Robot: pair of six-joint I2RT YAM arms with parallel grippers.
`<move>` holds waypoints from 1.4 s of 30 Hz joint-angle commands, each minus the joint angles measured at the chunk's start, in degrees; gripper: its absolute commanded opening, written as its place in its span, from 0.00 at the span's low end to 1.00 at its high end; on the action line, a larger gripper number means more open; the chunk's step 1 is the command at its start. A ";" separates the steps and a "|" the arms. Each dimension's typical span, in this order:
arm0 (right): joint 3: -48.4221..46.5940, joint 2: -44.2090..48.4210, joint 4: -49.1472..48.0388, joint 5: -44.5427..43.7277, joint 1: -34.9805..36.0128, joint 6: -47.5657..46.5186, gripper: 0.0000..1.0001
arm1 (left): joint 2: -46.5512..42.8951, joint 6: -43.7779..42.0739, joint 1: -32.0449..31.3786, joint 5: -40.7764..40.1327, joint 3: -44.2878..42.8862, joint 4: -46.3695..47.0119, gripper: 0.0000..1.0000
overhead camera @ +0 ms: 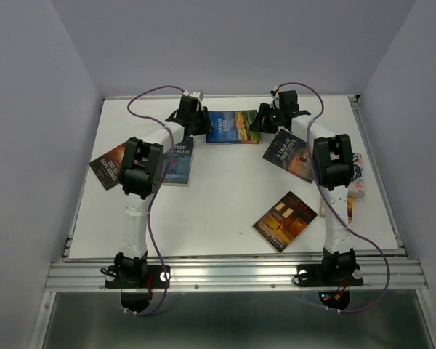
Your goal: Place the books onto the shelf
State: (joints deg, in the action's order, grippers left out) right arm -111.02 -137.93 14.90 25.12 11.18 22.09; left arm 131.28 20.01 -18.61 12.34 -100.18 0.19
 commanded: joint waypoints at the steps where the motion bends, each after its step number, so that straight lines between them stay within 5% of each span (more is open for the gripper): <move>1: -2.53 -2.87 -2.33 1.33 1.48 -1.26 0.55 | -4.01 1.26 -1.96 0.24 1.48 -2.29 0.38; 5: -1.83 0.01 -1.98 -0.77 1.48 -0.99 0.63 | -5.68 0.65 -1.08 -5.73 -2.55 -5.79 0.48; 12: 1.15 9.58 -1.71 -8.85 1.48 0.15 0.96 | -11.39 -1.11 0.24 -9.35 -8.10 -8.27 0.81; 17: 9.13 16.80 -1.62 -10.97 -0.98 0.16 1.00 | -19.20 -1.12 0.24 -6.72 -1.79 -6.35 0.98; 27: 29.36 27.36 0.05 -18.10 -11.26 -13.90 1.00 | -32.66 2.49 -0.72 -2.41 24.14 -0.63 0.99; 35: 26.21 20.77 0.48 -4.21 -17.77 -29.09 1.00 | -41.54 2.84 -5.20 -0.30 37.07 5.08 0.99; 42: 33.75 23.58 1.19 4.31 -17.77 -29.12 0.97 | -44.01 5.39 -7.31 1.72 43.66 8.07 0.99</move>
State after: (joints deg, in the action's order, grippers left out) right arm -80.68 -116.97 15.40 22.22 -7.40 -5.10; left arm 90.04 23.79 -25.50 11.99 -58.85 3.05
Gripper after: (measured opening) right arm 0.993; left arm 0.989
